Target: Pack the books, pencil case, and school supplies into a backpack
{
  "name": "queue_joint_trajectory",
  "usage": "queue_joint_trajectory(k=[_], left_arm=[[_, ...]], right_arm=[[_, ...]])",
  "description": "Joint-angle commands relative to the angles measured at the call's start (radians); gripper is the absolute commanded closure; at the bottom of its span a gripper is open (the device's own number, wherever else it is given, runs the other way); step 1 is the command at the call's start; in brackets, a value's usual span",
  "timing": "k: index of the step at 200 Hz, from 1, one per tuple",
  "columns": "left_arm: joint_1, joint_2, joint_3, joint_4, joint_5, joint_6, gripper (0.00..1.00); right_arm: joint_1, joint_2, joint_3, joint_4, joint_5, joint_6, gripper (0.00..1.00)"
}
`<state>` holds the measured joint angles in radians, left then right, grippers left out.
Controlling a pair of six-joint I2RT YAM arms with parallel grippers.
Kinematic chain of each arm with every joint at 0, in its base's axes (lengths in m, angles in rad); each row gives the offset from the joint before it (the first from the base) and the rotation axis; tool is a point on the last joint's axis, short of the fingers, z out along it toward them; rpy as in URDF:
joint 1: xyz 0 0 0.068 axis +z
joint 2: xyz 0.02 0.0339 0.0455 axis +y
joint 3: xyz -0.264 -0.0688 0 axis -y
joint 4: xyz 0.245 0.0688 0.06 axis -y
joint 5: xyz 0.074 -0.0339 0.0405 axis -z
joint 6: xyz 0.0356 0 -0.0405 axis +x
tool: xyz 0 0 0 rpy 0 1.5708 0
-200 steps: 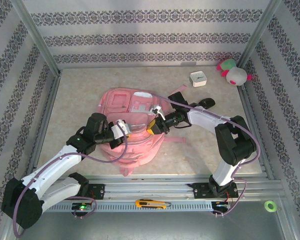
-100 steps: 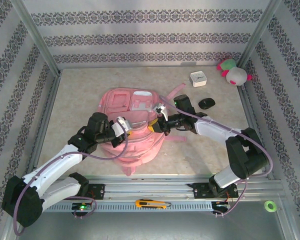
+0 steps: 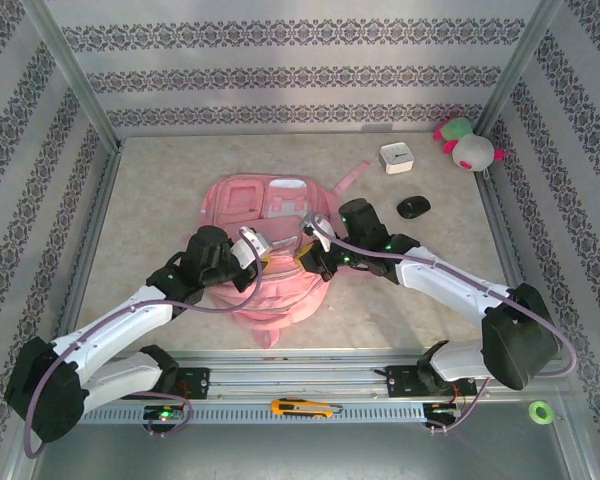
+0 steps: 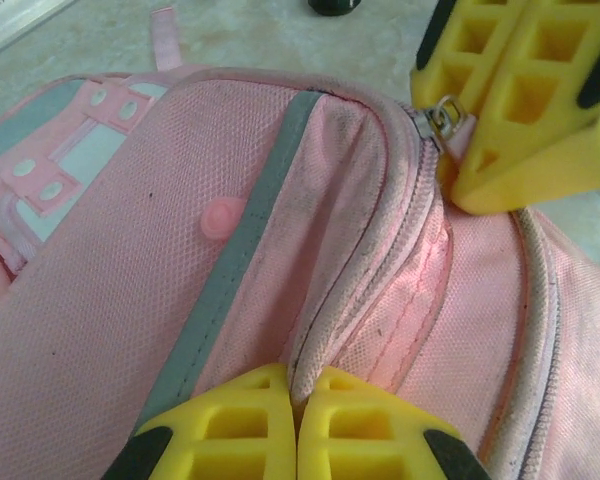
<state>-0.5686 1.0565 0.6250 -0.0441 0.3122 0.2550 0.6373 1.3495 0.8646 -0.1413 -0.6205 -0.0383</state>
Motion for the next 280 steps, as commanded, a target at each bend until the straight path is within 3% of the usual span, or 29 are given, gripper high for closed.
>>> queue_joint_trajectory(k=[1,10,22,67,87,106,136,165,199,241,263,280], left_arm=[[0.0,0.023,0.041,0.203,-0.074,-0.095,0.97],[0.001,0.028,0.029,0.236,-0.056,-0.109,0.91],[0.001,0.028,0.012,0.26,-0.057,-0.103,0.88],[0.001,0.033,0.004,0.25,-0.007,-0.099,0.88],[0.001,0.038,0.002,0.263,-0.001,-0.106,0.88],[0.0,0.044,0.006,0.257,0.006,-0.102,0.88],[0.001,0.046,0.01,0.257,0.008,-0.098,0.89],[0.0,0.048,0.015,0.25,-0.058,-0.115,0.91],[-0.002,0.061,0.01,0.29,-0.108,-0.17,0.95],[-0.083,0.122,0.033,0.373,-0.152,-0.22,0.96],[-0.136,0.167,0.057,0.437,-0.166,-0.255,0.95],[-0.155,0.193,0.075,0.44,-0.174,-0.263,0.88]], right_arm=[[0.03,-0.04,-0.02,-0.034,-0.043,0.032,0.93],[0.016,-0.036,-0.027,-0.032,-0.063,0.028,0.87],[-0.015,-0.021,-0.044,-0.005,-0.105,0.028,0.86],[-0.053,0.025,-0.081,0.104,-0.173,0.071,0.86],[-0.056,0.021,-0.106,0.158,-0.177,0.094,0.73],[-0.063,0.022,-0.121,0.18,-0.176,0.108,0.72],[-0.075,0.019,-0.14,0.208,-0.179,0.127,0.81],[-0.085,-0.015,-0.164,0.231,-0.194,0.159,0.91],[-0.037,-0.065,-0.185,0.285,-0.124,0.216,1.0],[0.056,-0.066,-0.142,0.299,-0.037,0.281,1.0],[0.058,-0.062,-0.144,0.272,-0.024,0.318,1.0],[0.033,-0.078,-0.163,0.241,-0.012,0.338,1.0]])
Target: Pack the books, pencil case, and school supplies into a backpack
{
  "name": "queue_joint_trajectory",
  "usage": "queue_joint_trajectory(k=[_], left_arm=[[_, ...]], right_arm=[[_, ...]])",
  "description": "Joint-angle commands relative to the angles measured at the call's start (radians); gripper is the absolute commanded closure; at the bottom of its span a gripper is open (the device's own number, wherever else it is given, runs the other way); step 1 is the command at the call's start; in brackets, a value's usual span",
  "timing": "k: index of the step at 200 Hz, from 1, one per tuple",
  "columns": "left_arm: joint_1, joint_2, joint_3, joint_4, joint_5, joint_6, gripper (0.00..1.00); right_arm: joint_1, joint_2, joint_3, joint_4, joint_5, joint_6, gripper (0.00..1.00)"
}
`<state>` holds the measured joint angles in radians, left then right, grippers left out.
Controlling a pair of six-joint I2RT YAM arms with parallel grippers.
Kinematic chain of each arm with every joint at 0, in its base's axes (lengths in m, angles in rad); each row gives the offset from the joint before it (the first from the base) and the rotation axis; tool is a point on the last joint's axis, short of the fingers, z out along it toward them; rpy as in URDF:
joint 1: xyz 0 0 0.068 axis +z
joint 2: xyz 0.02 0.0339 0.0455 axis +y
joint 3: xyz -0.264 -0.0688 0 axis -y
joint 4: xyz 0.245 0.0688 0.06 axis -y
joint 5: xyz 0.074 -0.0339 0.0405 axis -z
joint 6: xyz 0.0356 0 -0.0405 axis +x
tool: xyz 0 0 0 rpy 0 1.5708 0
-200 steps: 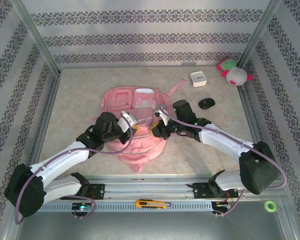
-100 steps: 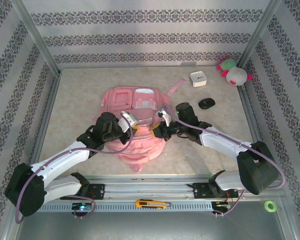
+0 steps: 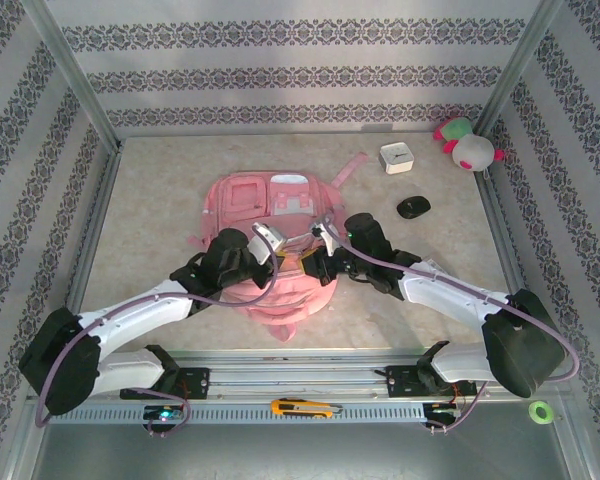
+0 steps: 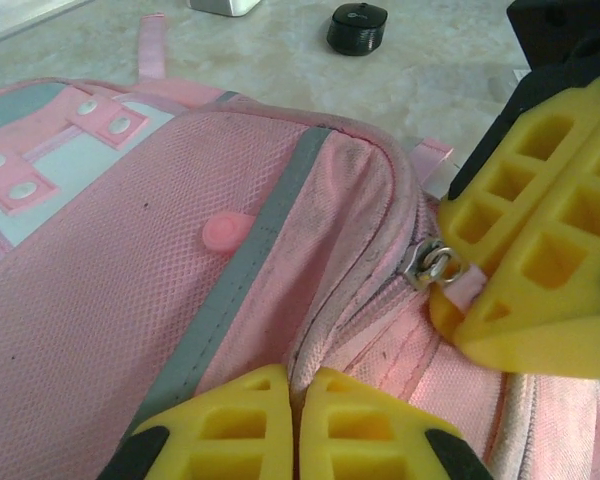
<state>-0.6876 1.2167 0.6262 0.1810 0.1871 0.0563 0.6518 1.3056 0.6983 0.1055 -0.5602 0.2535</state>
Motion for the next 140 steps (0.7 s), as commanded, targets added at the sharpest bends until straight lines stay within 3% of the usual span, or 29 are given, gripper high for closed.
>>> queue_joint_trajectory(k=[1,17,44,62,78,102,140], left_arm=[[-0.036,0.033,0.075,0.215,-0.05,-0.065,0.87],[-0.031,0.012,0.08,0.166,-0.115,-0.07,0.71],[0.062,-0.05,0.191,-0.183,-0.264,-0.203,0.4],[0.153,-0.055,0.271,-0.389,-0.267,-0.291,0.37],[0.219,-0.043,0.298,-0.474,-0.265,-0.374,0.37],[0.28,-0.012,0.27,-0.453,-0.286,-0.521,0.4],[0.341,0.101,0.241,-0.368,-0.183,-0.692,0.38]], right_arm=[[0.015,-0.036,0.002,-0.009,-0.072,0.048,1.0],[-0.066,-0.054,-0.018,-0.059,-0.081,0.134,1.0],[-0.214,-0.043,-0.001,-0.208,-0.182,0.157,1.0],[-0.233,-0.04,0.015,-0.267,-0.17,0.103,1.0],[-0.245,-0.023,0.03,-0.281,-0.184,0.086,1.0],[-0.247,-0.006,0.044,-0.281,-0.181,0.081,1.0],[-0.247,-0.012,0.047,-0.289,-0.17,0.075,1.0]])
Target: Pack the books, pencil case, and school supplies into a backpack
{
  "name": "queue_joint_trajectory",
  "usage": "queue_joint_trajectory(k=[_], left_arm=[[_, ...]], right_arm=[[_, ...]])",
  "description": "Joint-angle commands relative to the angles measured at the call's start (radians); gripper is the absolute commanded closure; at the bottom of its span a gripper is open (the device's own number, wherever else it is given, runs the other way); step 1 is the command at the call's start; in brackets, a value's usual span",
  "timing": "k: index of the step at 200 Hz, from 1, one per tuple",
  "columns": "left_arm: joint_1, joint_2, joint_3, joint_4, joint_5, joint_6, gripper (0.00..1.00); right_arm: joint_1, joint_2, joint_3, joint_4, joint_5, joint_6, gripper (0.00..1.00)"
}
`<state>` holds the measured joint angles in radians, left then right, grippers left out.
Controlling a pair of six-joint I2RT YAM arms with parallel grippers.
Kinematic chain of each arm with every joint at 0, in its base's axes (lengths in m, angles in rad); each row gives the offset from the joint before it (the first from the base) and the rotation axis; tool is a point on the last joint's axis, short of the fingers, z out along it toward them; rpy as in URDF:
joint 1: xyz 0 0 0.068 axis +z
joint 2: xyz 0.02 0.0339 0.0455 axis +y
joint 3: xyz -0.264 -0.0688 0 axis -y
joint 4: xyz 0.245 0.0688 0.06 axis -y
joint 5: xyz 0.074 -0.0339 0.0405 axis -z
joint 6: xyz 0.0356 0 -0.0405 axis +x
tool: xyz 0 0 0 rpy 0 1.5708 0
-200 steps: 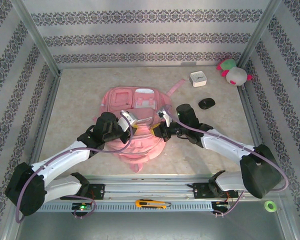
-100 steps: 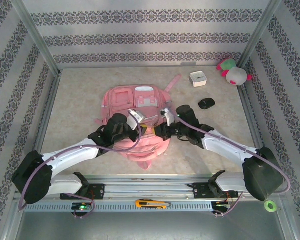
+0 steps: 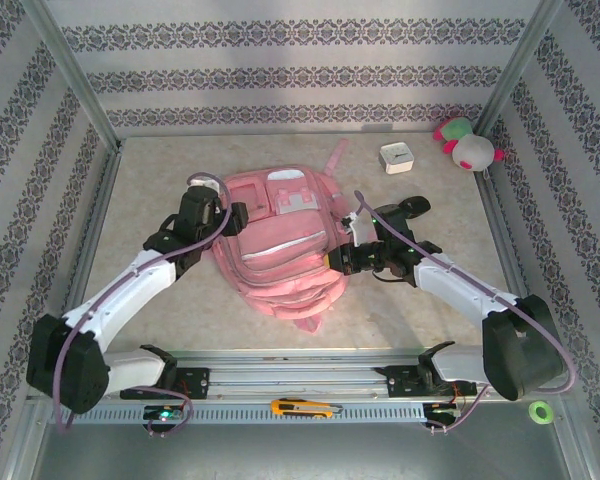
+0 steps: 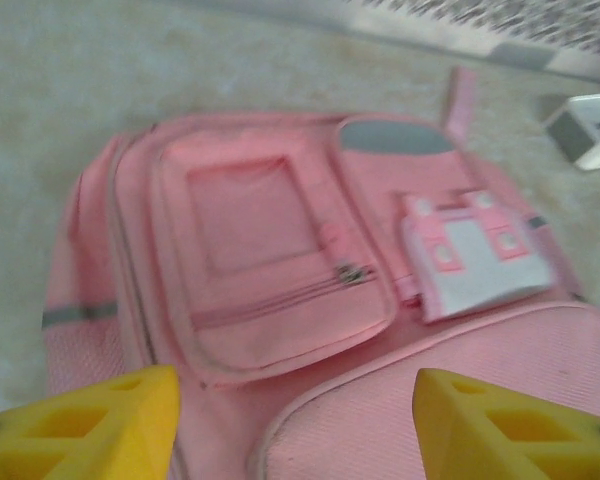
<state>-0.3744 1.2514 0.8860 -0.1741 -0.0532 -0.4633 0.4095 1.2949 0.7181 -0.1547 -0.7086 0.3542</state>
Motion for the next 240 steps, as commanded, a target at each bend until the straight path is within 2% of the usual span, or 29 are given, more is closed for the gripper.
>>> queue_joint_trajectory(k=[1,16,57,90,112,139,166,211,240], left_arm=[[0.029,0.068,-0.019,-0.008,0.059,-0.175,0.38],[0.028,0.108,-0.019,0.029,0.103,-0.207,0.44],[0.027,0.158,-0.039,0.065,0.155,-0.267,0.51],[0.022,0.097,-0.105,0.062,0.179,-0.298,0.77],[0.013,0.002,-0.177,0.058,0.152,-0.342,1.0],[-0.005,-0.121,-0.269,0.076,0.135,-0.426,1.0],[-0.045,-0.207,-0.359,0.185,0.103,-0.548,1.0],[-0.081,-0.198,-0.386,0.274,-0.005,-0.683,1.0],[-0.116,-0.201,-0.353,0.279,-0.073,-0.685,1.0]], right_arm=[[-0.005,-0.002,0.027,-0.029,-0.022,-0.027,1.0],[-0.005,-0.003,0.029,-0.034,-0.02,-0.031,1.0],[-0.006,0.006,0.038,-0.033,-0.03,-0.037,1.0],[-0.036,0.039,0.075,-0.029,-0.044,-0.046,1.0],[-0.064,0.1,0.12,-0.028,-0.059,-0.065,1.0],[-0.106,0.177,0.2,-0.043,-0.082,-0.099,1.0],[-0.121,0.198,0.241,-0.067,-0.076,-0.107,1.0],[-0.001,0.107,0.157,-0.1,0.033,-0.092,1.0],[0.097,0.059,0.152,-0.131,0.11,-0.071,1.0]])
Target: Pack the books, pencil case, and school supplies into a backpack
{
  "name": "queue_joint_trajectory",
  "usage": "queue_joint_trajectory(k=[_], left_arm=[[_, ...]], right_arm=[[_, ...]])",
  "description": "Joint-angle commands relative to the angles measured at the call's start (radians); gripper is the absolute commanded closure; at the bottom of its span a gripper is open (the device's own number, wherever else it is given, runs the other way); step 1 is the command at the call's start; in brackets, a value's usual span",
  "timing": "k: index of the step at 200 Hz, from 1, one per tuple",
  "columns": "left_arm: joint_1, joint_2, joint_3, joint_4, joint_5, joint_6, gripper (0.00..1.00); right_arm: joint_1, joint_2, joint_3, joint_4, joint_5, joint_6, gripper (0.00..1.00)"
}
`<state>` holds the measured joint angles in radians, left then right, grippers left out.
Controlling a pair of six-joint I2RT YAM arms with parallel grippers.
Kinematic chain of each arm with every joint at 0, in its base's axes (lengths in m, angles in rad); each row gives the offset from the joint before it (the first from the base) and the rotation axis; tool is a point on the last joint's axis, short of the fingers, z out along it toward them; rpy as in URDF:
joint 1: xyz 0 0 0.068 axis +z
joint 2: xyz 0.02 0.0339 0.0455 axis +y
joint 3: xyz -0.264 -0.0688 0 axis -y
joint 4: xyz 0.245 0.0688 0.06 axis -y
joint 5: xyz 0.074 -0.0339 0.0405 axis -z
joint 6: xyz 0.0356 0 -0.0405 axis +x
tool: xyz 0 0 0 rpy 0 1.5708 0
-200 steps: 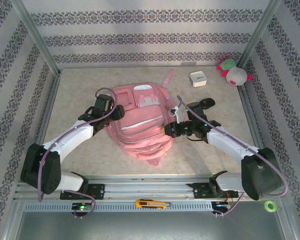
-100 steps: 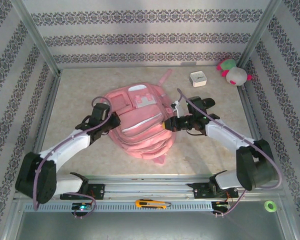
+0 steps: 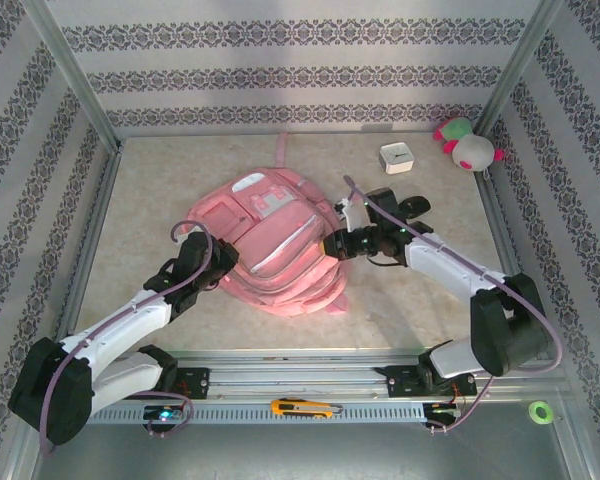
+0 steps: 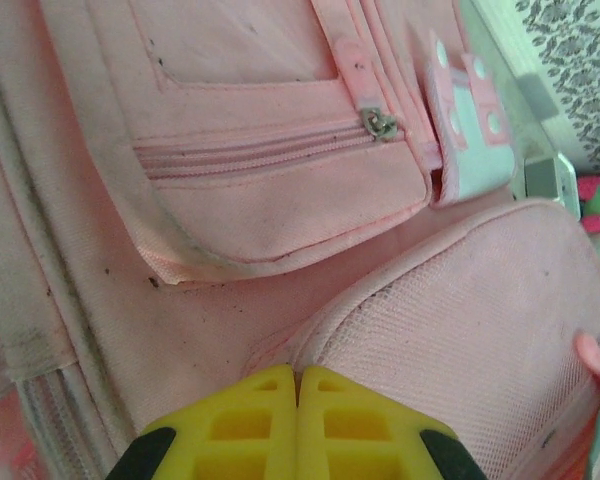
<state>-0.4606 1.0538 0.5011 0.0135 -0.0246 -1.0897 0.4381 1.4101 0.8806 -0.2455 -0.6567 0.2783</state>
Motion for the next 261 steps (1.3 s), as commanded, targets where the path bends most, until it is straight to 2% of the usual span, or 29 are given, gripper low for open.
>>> queue_joint_trajectory(k=[1,51,67,78,101,139,170,184,188,195,208,217,239,247,261], left_arm=[[-0.031,-0.003,0.034,0.091,-0.105,-0.058,1.0],[-0.085,0.004,0.044,0.113,-0.164,-0.078,1.0],[-0.101,0.006,0.053,0.112,-0.168,-0.078,1.0],[-0.108,-0.001,0.055,0.102,-0.174,-0.078,1.0],[-0.12,-0.054,0.049,0.043,-0.167,-0.067,1.0],[-0.21,-0.164,0.048,-0.113,-0.214,0.06,1.0],[-0.238,-0.107,-0.021,0.024,-0.176,0.002,1.0],[-0.246,-0.053,0.003,0.058,-0.156,0.039,1.0],[-0.247,-0.043,0.016,0.064,-0.148,0.06,0.97],[-0.251,-0.03,0.031,0.083,-0.135,0.119,0.91],[-0.251,-0.027,0.044,0.131,-0.109,0.282,0.63],[-0.252,-0.04,0.051,0.162,-0.074,0.435,0.55],[-0.25,-0.078,0.074,0.13,0.081,0.924,0.47],[-0.25,-0.076,0.107,0.058,0.132,1.102,0.46],[-0.249,-0.043,0.195,-0.171,0.231,1.426,0.44]], right_arm=[[0.071,-0.056,-0.011,-0.04,0.061,0.007,1.0],[0.237,-0.061,0.024,-0.026,0.118,0.088,1.0],[0.251,-0.046,0.023,-0.016,0.119,0.113,1.0],[0.228,-0.042,0.013,-0.005,0.13,0.12,1.0],[0.109,-0.021,0.019,-0.007,0.106,0.105,1.0],[-0.011,0.087,0.103,-0.019,-0.003,0.033,1.0],[-0.071,0.186,0.18,-0.028,-0.03,-0.009,1.0],[-0.093,0.217,0.207,-0.036,-0.04,-0.019,1.0],[-0.096,0.221,0.21,-0.036,-0.043,-0.023,1.0],[-0.097,0.224,0.213,-0.035,-0.048,-0.032,1.0],[-0.096,0.216,0.202,-0.034,-0.068,-0.054,1.0],[-0.095,0.208,0.193,-0.035,-0.073,-0.071,1.0],[-0.096,0.179,0.171,-0.042,-0.078,-0.124,1.0],[-0.096,0.164,0.164,-0.042,-0.1,-0.155,1.0],[-0.095,0.143,0.15,-0.045,-0.117,-0.202,1.0]])
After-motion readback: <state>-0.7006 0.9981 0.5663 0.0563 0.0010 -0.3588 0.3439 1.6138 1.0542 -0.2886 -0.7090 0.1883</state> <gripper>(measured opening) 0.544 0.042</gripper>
